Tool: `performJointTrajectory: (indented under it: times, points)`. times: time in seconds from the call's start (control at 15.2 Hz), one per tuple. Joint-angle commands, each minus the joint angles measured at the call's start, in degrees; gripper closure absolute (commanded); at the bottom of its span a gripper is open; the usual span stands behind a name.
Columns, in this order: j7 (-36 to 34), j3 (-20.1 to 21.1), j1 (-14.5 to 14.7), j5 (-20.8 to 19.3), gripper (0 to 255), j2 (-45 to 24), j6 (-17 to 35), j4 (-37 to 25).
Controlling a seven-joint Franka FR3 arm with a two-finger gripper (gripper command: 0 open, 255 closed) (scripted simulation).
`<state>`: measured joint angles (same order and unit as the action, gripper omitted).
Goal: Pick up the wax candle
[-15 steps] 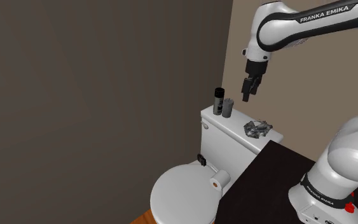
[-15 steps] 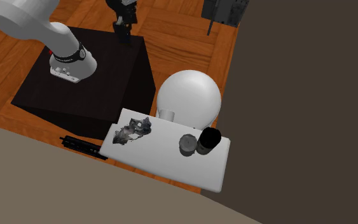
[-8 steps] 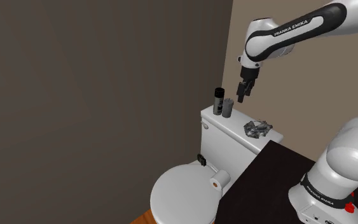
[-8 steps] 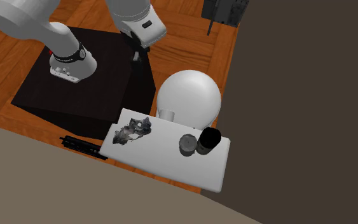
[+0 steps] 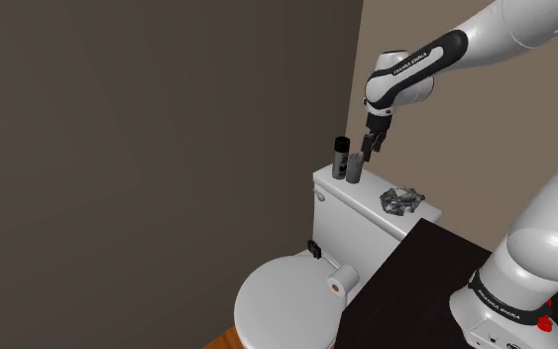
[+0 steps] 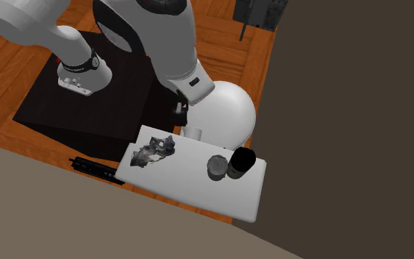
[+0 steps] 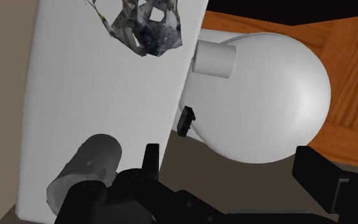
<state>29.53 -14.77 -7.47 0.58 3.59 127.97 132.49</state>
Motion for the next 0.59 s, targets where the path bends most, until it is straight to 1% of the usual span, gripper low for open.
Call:
performJointTrajectory:
  times: [0.0,0.26,0.53]
  points:
    - [2.31,-0.78,-0.47,1.25,0,-4.22,1.65,-2.79]
    - [6.85,-1.51,-2.01,4.46,0,-12.92,4.26,-9.1]
    - [10.91,-1.31,-4.29,7.67,0,-21.59,5.64,-16.59]
